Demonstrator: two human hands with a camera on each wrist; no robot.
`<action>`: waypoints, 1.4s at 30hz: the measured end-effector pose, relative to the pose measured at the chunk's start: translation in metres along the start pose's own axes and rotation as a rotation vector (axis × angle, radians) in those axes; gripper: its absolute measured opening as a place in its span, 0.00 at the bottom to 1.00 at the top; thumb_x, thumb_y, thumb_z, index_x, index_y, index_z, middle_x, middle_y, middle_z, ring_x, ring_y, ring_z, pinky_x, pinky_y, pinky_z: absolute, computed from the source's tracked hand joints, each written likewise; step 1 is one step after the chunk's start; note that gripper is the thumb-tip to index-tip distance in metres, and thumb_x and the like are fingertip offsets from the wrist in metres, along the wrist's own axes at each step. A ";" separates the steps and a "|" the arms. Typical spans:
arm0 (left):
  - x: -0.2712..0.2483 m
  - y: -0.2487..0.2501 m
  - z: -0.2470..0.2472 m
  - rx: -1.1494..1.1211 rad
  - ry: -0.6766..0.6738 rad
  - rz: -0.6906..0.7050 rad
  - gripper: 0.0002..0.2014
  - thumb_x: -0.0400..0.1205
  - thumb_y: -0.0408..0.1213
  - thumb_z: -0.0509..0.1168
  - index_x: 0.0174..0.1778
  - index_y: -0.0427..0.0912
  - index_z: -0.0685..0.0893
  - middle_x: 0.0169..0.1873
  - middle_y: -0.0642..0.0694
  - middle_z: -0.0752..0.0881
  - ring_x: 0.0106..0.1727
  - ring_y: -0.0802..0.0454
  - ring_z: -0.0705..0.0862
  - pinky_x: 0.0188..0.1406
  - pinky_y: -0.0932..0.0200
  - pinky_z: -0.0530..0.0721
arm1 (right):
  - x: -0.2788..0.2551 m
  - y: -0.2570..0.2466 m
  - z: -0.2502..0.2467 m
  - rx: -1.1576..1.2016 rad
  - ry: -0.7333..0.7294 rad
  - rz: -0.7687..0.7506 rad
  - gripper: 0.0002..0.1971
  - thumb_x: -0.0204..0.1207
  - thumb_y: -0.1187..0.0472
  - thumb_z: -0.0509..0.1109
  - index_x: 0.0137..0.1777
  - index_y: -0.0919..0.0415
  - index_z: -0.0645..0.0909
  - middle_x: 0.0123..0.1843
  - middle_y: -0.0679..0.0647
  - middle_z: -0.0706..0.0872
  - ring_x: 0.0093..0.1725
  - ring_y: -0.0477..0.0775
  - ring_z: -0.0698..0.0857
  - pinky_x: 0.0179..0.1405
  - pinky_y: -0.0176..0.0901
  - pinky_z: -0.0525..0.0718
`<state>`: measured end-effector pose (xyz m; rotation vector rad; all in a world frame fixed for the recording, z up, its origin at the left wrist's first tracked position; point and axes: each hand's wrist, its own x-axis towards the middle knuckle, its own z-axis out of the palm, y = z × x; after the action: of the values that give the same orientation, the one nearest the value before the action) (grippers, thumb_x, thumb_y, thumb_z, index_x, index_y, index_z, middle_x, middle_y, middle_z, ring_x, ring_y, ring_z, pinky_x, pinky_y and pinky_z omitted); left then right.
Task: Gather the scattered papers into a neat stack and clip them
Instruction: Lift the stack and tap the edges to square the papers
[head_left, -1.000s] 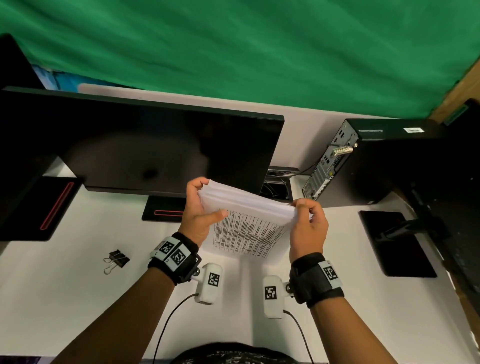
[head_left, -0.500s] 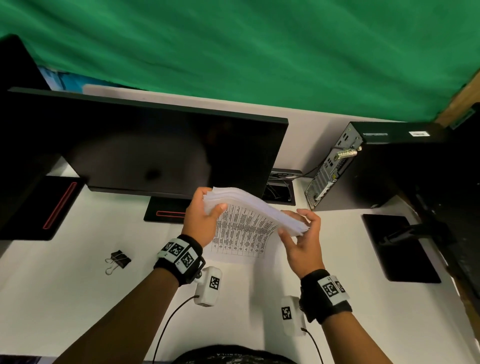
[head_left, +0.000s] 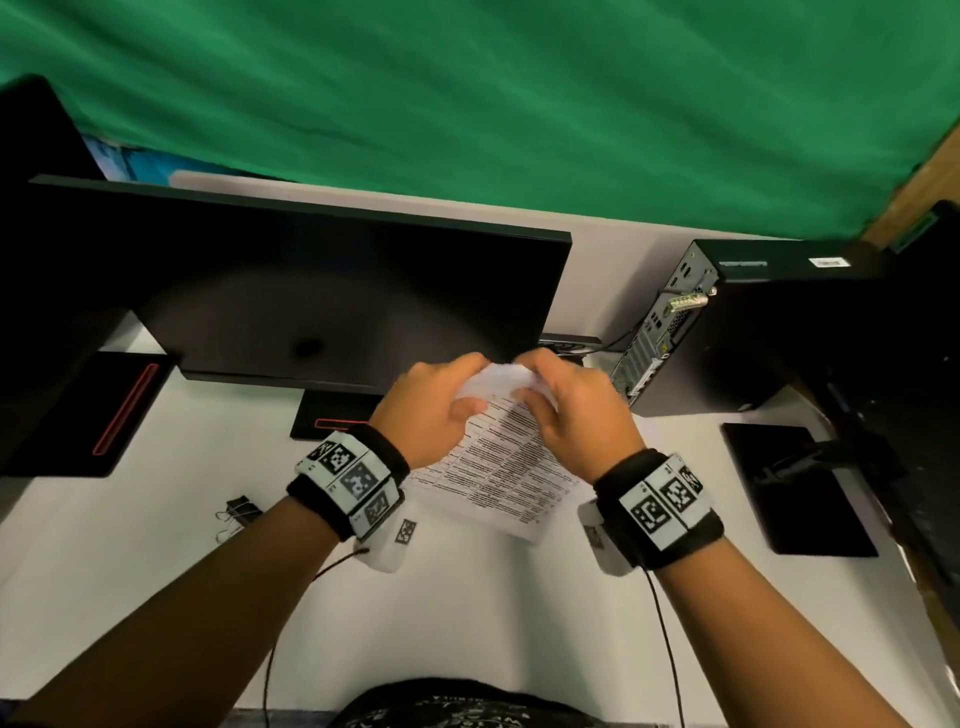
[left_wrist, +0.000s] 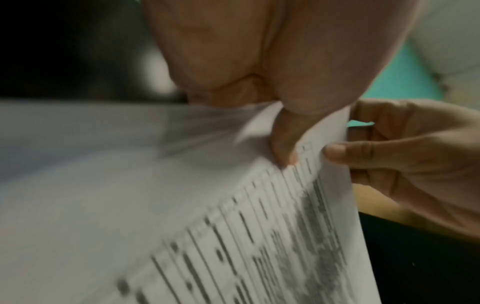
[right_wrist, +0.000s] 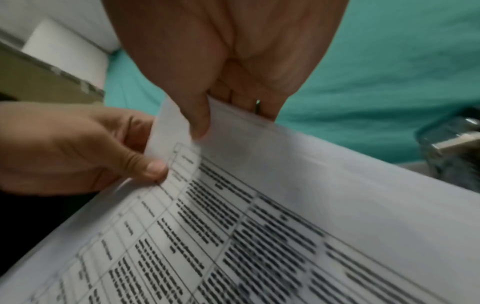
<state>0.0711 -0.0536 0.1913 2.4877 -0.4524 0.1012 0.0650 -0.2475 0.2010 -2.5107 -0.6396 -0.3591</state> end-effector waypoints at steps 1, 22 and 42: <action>-0.005 -0.003 0.003 -0.041 0.030 -0.065 0.15 0.82 0.40 0.67 0.64 0.46 0.79 0.45 0.44 0.87 0.49 0.40 0.85 0.48 0.51 0.83 | -0.005 0.008 0.002 0.038 0.057 0.034 0.18 0.80 0.60 0.72 0.69 0.56 0.79 0.61 0.54 0.88 0.60 0.55 0.86 0.59 0.41 0.80; -0.093 -0.108 0.071 -0.858 0.158 -0.737 0.25 0.78 0.22 0.65 0.71 0.42 0.76 0.60 0.44 0.86 0.62 0.46 0.84 0.62 0.49 0.83 | -0.137 0.061 0.100 0.794 -0.047 0.807 0.25 0.80 0.57 0.72 0.76 0.47 0.73 0.69 0.49 0.85 0.71 0.52 0.82 0.72 0.57 0.80; -0.078 -0.123 0.071 -0.600 0.038 -0.637 0.18 0.77 0.34 0.74 0.62 0.45 0.82 0.55 0.47 0.88 0.58 0.49 0.85 0.61 0.49 0.84 | -0.115 0.067 0.095 0.689 0.038 0.727 0.13 0.76 0.71 0.72 0.55 0.55 0.83 0.52 0.53 0.90 0.55 0.57 0.88 0.54 0.54 0.86</action>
<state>0.0378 0.0219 0.0519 1.9179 0.3039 -0.2138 0.0127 -0.2889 0.0514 -1.8823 0.1791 0.0826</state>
